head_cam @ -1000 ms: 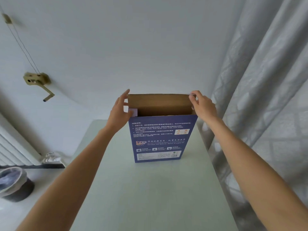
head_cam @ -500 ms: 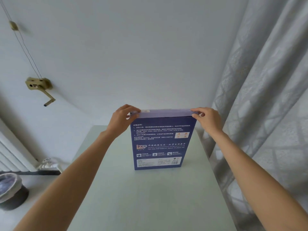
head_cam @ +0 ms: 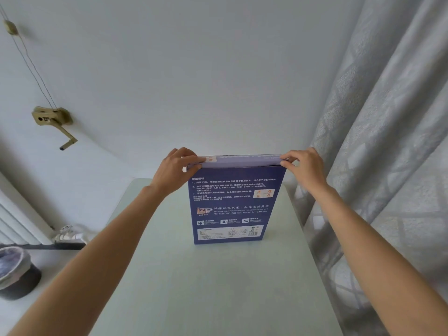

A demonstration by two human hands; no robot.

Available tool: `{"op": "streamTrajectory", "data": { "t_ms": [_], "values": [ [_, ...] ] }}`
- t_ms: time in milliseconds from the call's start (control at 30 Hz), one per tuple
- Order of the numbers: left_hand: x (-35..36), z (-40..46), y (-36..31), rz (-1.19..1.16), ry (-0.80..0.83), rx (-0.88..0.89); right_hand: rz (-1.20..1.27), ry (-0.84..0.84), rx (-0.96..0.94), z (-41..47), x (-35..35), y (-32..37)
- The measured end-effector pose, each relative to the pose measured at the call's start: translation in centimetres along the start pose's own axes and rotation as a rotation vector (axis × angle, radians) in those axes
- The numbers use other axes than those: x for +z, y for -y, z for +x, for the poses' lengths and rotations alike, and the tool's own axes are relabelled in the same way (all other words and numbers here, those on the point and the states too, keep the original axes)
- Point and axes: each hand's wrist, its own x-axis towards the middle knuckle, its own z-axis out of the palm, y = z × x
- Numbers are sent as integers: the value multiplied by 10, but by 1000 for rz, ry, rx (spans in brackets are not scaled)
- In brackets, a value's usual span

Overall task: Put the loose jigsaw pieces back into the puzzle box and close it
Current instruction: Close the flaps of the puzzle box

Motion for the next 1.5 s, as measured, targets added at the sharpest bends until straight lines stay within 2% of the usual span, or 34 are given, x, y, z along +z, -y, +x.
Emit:
{"op": "streamTrajectory", "data": {
  "t_ms": [167,300,367,433,600,867,1000,1133,1200,1333,1500],
  "values": [
    [4,-1,-20,143,30,-23,276,107,73,-5,-6,-9],
    [20,8,-47,239,209,78,385,121,146,-11,-3,-12],
    [30,7,-54,237,274,79,467,114,231,-13,0,-10],
    [36,6,-56,241,272,57,617,124,353,-15,2,-2],
    [38,5,-50,258,288,56,971,267,636,-16,10,16],
    [32,3,-49,213,195,104,763,290,614,-12,8,27],
    [17,11,-43,172,314,85,720,457,545,-17,-8,24],
    [15,9,-42,282,477,37,782,652,533,-25,-23,11],
    [18,3,-43,336,476,74,786,714,523,-29,-24,10],
    [20,-7,-44,329,395,107,848,668,526,-33,-20,10],
    [14,-1,-39,257,441,128,859,604,487,-38,-17,8]
  ]
}}
